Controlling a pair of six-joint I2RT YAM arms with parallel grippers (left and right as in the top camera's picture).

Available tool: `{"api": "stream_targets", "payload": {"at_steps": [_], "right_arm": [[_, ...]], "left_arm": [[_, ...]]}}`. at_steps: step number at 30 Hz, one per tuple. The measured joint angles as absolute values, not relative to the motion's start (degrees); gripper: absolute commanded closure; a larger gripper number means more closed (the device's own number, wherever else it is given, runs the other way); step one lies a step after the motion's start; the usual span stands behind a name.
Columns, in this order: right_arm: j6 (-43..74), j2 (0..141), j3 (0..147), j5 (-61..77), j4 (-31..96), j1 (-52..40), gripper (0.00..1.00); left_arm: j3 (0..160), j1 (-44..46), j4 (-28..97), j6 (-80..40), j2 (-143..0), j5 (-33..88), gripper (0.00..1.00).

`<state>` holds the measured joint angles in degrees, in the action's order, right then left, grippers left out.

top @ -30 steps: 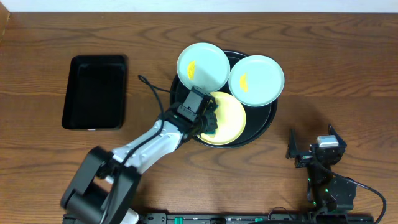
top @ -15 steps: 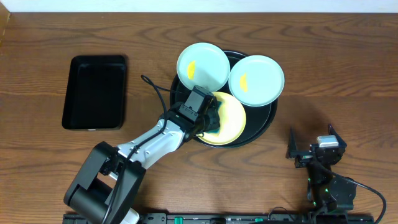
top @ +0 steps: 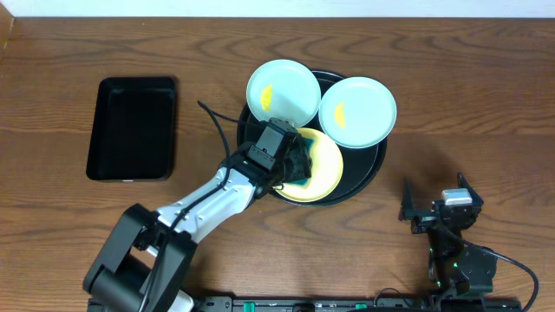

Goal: Clean dirty plates on tray and stack at the side
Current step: 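Place the sponge onto the yellow plate and open the left gripper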

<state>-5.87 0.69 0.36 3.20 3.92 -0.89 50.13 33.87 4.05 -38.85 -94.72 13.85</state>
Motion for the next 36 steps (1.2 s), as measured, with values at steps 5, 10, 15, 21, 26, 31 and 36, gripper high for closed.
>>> {"api": "stream_targets", "payload": {"at_steps": [5, 10, 15, 21, 26, 31, 36], "right_arm": [[-5.9, 0.7, 0.4, 3.2, 3.9, -0.9, 0.01], [-5.9, 0.7, 0.4, 3.2, 3.9, -0.9, 0.01], [-5.9, 0.7, 0.4, 3.2, 3.9, -0.9, 0.01], [-5.9, 0.7, 0.4, 3.2, 3.9, -0.9, 0.01], [-5.9, 0.7, 0.4, 3.2, 3.9, -0.9, 0.01], [-5.9, 0.7, 0.4, 3.2, 3.9, -0.9, 0.01], [-5.9, 0.7, 0.4, 3.2, 3.9, -0.9, 0.01]], "left_arm": [[50.1, 33.9, 4.1, -38.5, -92.6, 13.8, 0.4], [50.2, 33.9, 4.4, -38.3, -91.8, 13.8, 0.38], [50.2, 33.9, 4.9, -37.8, -91.8, 13.8, 0.32], [50.2, 33.9, 5.2, -37.6, -91.8, 13.8, 0.32], [50.2, 33.7, 5.6, -37.1, -91.8, 13.8, 0.32], [51.2, 31.0, 10.5, -35.3, -91.0, 13.8, 0.32], [52.1, 25.0, 18.0, -32.0, -84.5, 12.2, 0.32]]}}
